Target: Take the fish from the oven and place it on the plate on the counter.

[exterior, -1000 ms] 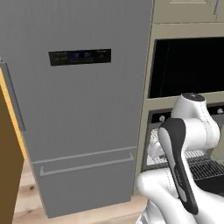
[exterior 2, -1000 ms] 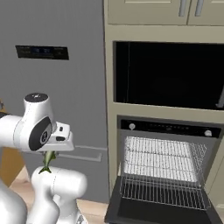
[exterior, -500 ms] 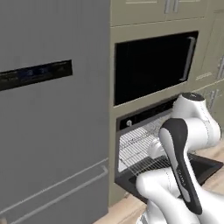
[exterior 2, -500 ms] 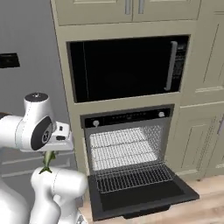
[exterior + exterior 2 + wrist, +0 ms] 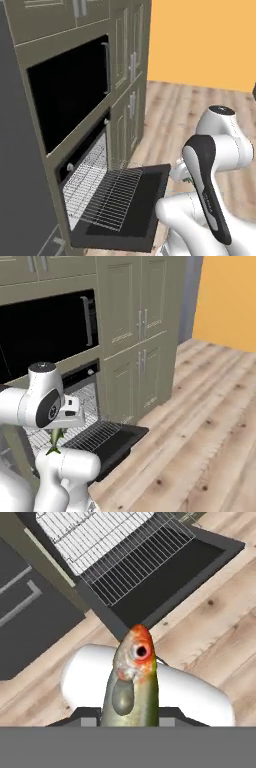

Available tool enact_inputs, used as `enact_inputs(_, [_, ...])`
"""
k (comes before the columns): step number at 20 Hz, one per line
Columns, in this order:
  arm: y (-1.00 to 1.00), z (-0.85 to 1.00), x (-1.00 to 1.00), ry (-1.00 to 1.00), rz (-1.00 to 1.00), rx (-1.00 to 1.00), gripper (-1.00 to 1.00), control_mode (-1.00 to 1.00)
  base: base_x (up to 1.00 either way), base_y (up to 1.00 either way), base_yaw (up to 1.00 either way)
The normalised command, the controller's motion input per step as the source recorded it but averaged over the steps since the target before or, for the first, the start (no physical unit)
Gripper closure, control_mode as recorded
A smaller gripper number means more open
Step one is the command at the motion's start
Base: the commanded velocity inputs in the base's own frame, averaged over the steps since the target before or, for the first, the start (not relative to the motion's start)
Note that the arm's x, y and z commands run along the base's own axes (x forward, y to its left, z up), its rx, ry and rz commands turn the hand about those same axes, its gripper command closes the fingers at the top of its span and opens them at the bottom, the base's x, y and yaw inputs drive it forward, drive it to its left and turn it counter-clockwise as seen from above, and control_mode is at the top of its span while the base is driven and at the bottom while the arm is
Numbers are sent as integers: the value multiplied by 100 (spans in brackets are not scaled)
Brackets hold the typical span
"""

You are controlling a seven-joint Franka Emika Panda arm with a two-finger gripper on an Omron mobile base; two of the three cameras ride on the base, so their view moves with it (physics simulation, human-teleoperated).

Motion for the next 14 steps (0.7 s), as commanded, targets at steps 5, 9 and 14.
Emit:
enact_inputs(5, [0, 0, 0, 0, 0, 0, 100, 100, 0, -5, -93])
enact_inputs(9, [0, 0, 0, 0, 0, 0, 100, 100, 0, -16, -87])
enact_inputs(14, [0, 0, 0, 0, 0, 0, 100, 100, 0, -14, -87])
